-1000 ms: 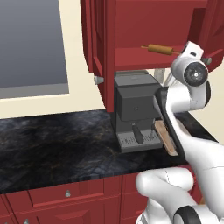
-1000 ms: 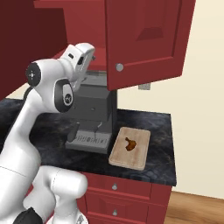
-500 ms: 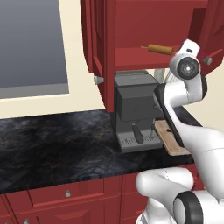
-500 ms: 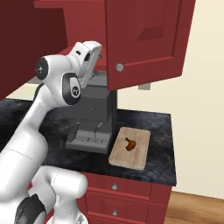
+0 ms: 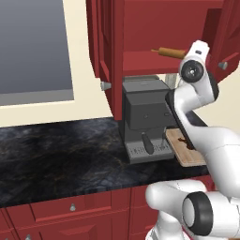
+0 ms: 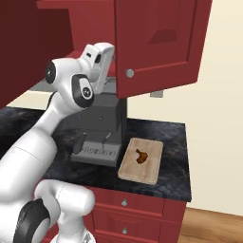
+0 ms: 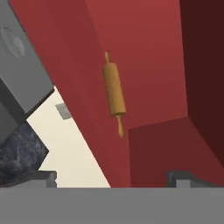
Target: Open the cabinet, retrieve the rolling pin, and place it next to the meat on the cutting board to prepare for tenderizing.
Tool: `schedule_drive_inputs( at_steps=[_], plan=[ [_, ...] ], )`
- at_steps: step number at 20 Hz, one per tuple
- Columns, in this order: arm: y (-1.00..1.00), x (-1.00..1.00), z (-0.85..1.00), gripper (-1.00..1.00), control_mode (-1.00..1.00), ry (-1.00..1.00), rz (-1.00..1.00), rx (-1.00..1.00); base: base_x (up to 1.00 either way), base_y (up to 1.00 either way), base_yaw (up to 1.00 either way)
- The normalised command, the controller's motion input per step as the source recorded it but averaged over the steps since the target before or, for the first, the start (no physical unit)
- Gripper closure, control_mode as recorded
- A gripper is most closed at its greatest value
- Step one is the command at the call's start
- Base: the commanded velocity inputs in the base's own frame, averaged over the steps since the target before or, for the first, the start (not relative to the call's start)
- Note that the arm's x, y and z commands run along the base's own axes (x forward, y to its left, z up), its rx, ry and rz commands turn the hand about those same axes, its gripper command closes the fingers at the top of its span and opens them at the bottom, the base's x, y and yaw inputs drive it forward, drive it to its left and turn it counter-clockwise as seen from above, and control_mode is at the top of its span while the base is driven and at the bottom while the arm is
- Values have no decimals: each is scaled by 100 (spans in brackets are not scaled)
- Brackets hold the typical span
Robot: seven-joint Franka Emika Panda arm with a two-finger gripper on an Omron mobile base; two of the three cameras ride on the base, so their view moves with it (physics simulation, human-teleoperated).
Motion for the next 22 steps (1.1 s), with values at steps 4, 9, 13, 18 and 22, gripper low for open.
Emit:
schedule_drive_inputs(
  at_steps=[4,9,13,18,22],
  plan=[
    [-25,12,0,-100,-100,8,-8,-7,0,0,0],
    [-45,2,0,-100,-100,10,-8,-4,0,0,0],
    [-59,0,-1,-100,-100,8,-7,-2,0,0,0],
    [-72,-20,0,-100,-100,3,-10,0,0,0,0],
    [-79,-55,0,-100,-100,0,-15,0,0,0,0]
  ],
)
